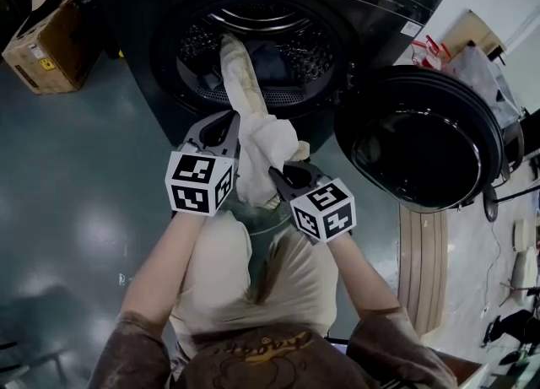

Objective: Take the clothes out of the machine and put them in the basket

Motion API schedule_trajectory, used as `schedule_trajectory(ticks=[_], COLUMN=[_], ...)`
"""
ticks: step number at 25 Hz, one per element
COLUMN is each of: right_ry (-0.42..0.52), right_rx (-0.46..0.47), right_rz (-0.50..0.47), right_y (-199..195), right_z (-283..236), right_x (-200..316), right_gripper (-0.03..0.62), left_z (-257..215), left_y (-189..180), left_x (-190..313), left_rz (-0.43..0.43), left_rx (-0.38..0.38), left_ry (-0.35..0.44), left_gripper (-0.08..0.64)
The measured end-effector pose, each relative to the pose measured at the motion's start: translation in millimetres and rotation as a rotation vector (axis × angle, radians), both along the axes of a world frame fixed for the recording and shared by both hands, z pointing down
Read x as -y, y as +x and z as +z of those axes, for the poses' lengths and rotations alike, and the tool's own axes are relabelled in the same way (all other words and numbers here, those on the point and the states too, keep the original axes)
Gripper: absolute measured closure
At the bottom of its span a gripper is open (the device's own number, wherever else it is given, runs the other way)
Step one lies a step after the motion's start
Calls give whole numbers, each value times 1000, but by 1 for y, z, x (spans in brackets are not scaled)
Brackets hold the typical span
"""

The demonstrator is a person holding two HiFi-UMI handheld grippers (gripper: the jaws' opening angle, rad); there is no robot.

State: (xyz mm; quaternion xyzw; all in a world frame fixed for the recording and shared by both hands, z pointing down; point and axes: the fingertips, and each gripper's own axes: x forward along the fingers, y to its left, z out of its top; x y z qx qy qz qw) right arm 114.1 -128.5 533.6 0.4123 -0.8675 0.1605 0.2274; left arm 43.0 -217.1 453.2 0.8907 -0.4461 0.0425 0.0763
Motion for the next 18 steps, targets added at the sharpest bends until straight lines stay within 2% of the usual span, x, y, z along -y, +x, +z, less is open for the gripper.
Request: schedule_trajectory(ticks=[1,3,4,12,18], right_ry=[6,-3,-11,-97,-94], right_rx=[-21,-35,-33,-9,3], right_rz=[15,38,51,104,127], right_y=[4,10,12,33,50], right_z=[3,8,9,13,8], right_x=[3,9,11,9,0], right_gripper=[533,424,402,396,399], left_z=[0,0,0,-2,1], left_y=[0,0,0,-2,3], left_x=[0,0,-1,0,1], left_rz=[-1,0,1,3,20], left_rx=[0,-1,-1,-7,-3], left_ry=[1,2,2,2,0], left_gripper=[554,554,554,554,554])
